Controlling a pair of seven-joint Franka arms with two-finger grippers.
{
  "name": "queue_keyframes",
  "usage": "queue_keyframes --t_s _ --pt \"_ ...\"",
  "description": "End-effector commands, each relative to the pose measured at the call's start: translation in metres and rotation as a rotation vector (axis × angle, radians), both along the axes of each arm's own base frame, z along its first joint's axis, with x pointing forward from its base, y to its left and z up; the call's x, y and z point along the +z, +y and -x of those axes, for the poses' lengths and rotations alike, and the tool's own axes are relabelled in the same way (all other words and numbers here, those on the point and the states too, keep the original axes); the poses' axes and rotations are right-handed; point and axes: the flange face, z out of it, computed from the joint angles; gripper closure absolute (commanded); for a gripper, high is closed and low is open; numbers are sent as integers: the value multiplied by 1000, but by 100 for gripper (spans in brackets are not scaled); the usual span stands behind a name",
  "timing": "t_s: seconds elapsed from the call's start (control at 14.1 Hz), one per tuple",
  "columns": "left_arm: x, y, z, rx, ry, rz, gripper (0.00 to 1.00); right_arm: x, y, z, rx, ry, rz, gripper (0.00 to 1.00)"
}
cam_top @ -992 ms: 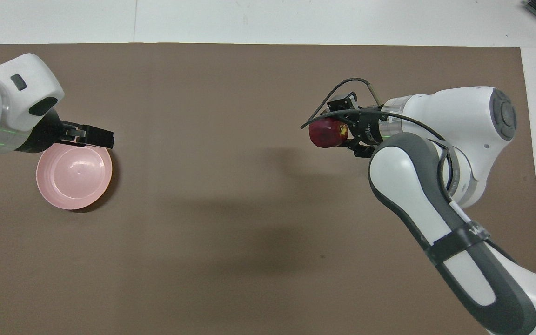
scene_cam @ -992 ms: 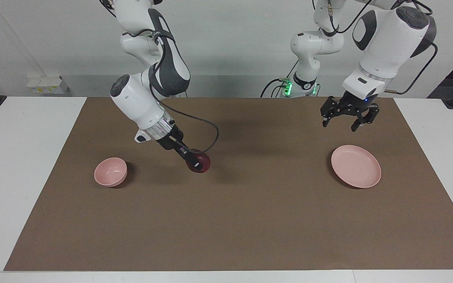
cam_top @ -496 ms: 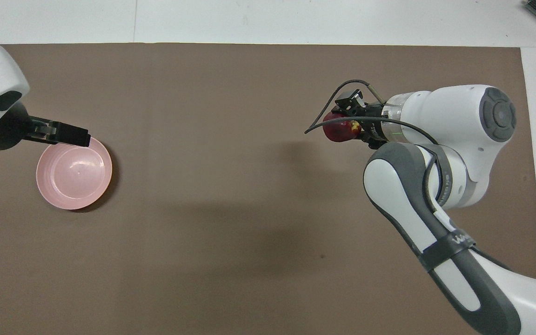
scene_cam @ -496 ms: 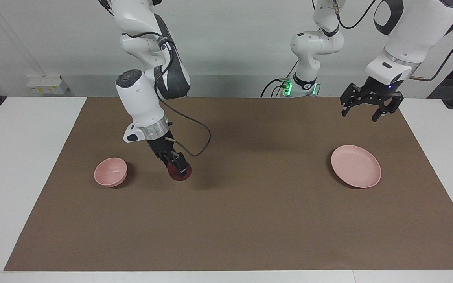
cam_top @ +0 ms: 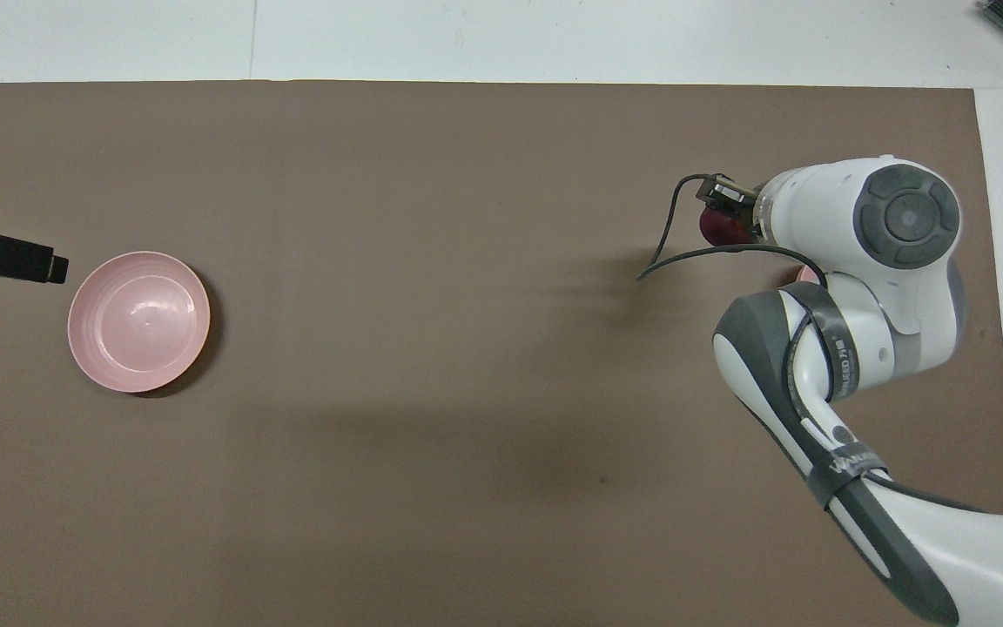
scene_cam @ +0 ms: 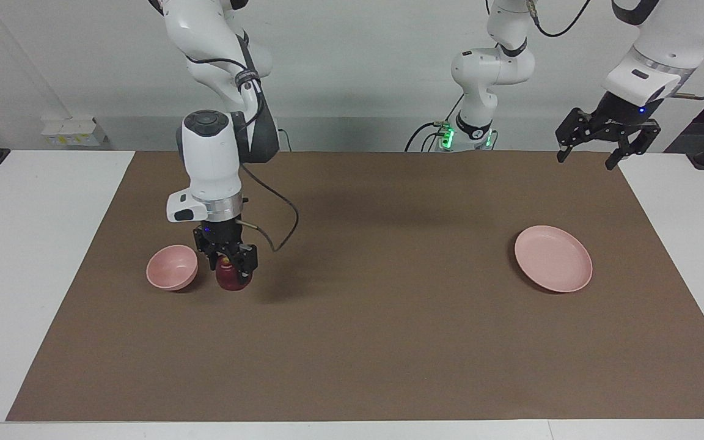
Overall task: Move apple from plate to bowl
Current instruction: 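Lower the apple into the pink bowl with the right gripper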
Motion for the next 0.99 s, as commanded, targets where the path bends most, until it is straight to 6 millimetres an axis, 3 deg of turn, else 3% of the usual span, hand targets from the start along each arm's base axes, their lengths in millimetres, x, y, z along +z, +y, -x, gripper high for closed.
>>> queue_keyframes --t_s 0.0,0.28,0.64,0.78,0.92 --pt "1 0 3 -22 31 -60 0 1 -27 15 -21 -20 33 100" --pt "7 5 4 -29 22 -76 0 -13 -81 31 -51 -63 57 100" --pt "8 8 6 -23 14 -50 0 -30 -102 67 -84 -43 48 100" --pt "8 14 6 -12 17 -41 0 -36 -132 79 -135 -21 53 100" --pt "7 14 6 -10 21 -36 0 -39 -139 85 -155 -7 51 100"
